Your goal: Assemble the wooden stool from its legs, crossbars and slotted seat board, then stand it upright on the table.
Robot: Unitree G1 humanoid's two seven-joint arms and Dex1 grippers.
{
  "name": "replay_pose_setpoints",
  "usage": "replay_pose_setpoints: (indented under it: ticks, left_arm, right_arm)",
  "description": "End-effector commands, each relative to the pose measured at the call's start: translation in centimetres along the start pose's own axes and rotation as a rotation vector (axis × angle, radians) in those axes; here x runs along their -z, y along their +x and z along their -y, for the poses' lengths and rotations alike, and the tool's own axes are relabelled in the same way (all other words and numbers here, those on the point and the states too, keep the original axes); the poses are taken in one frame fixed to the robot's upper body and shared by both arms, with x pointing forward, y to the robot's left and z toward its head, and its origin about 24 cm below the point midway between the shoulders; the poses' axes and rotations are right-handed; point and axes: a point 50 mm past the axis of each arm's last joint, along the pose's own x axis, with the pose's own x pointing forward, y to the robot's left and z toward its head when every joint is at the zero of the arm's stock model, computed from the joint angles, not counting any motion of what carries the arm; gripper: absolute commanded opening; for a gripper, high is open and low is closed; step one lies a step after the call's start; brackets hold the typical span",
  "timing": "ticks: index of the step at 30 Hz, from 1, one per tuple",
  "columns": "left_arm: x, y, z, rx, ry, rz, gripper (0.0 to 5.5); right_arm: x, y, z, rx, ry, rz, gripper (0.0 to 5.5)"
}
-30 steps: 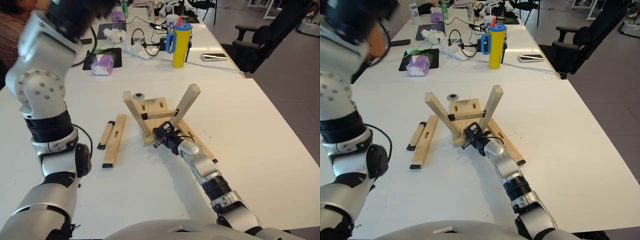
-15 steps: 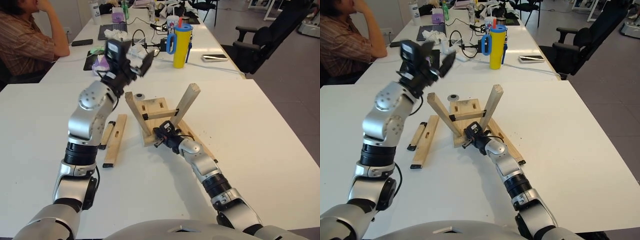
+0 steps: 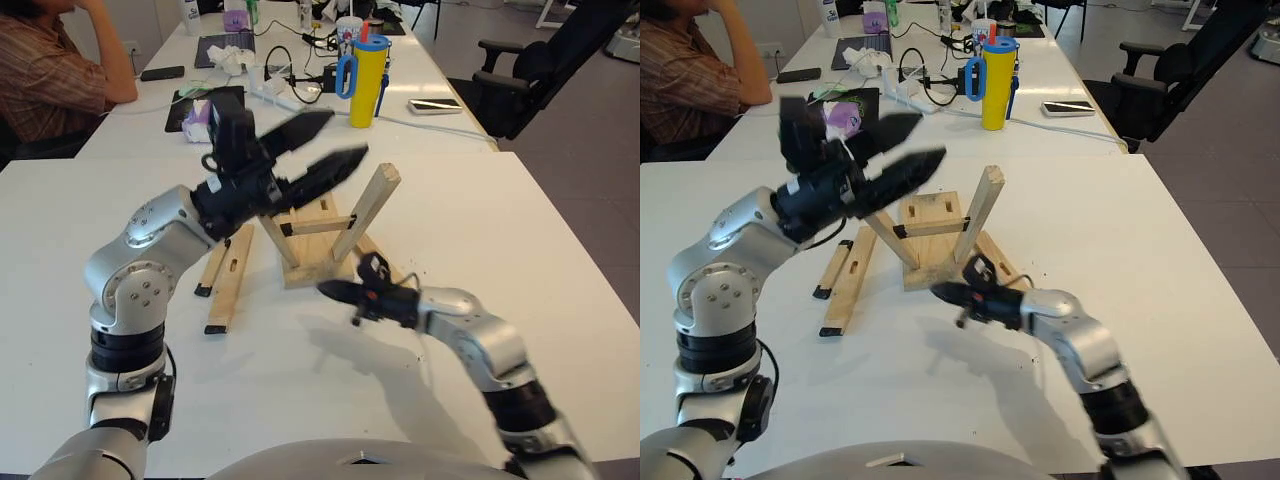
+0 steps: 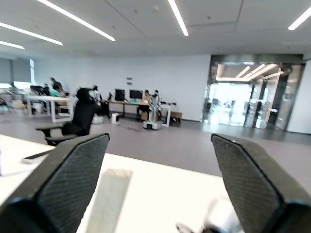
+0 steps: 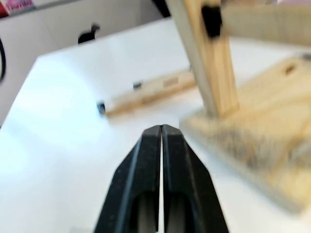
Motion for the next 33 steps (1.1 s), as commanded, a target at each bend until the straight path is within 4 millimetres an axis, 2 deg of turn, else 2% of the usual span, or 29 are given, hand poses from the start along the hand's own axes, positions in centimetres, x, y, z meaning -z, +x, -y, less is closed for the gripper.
replay_pose_setpoints:
  ticks: [1,4,7,9,13,18,23,33]
  left_arm:
    - [5.0,-1.8,0.7,0.024,-0.029,-0.354,3.92]
    - [7.6,-2.7,-0.3,-0.039,-0.058,-0.476,3.92]
    - [10.3,-3.9,-0.4,-0.052,-0.094,-0.643,3.92]
    - [11.3,-4.2,-0.1,-0.035,-0.12,-0.685,3.92]
    - [12.9,-4.3,0.5,-0.022,-0.133,-0.756,3.92]
    - [14.2,-3.2,1.7,-0.009,-0.191,-0.766,3.92]
    - [15.5,-2.8,1.5,-0.071,-0.175,-0.817,3.92]
    - [16.2,-3.9,1.1,-0.13,-0.174,-0.861,3.92]
  right_arm:
    - [-4.8,-2.5,5.6,0.268,-0.093,0.142,0.0]
    - [-8.2,-1.7,6.8,0.328,-0.154,0.298,0.0]
    - [-9.9,0.3,6.6,0.301,-0.208,0.349,0.0]
    - [-10.3,1.6,6.2,0.255,-0.243,0.347,0.0]
    - [-9.8,3.3,4.5,0.134,-0.292,0.317,0.0]
    - [-9.2,4.9,2.6,0.052,-0.316,0.3,0.0]
    - [-8.9,6.7,0.1,-0.04,-0.324,0.296,0.0]
    - [-8.5,7.6,-3.4,-0.179,-0.324,0.242,0.0]
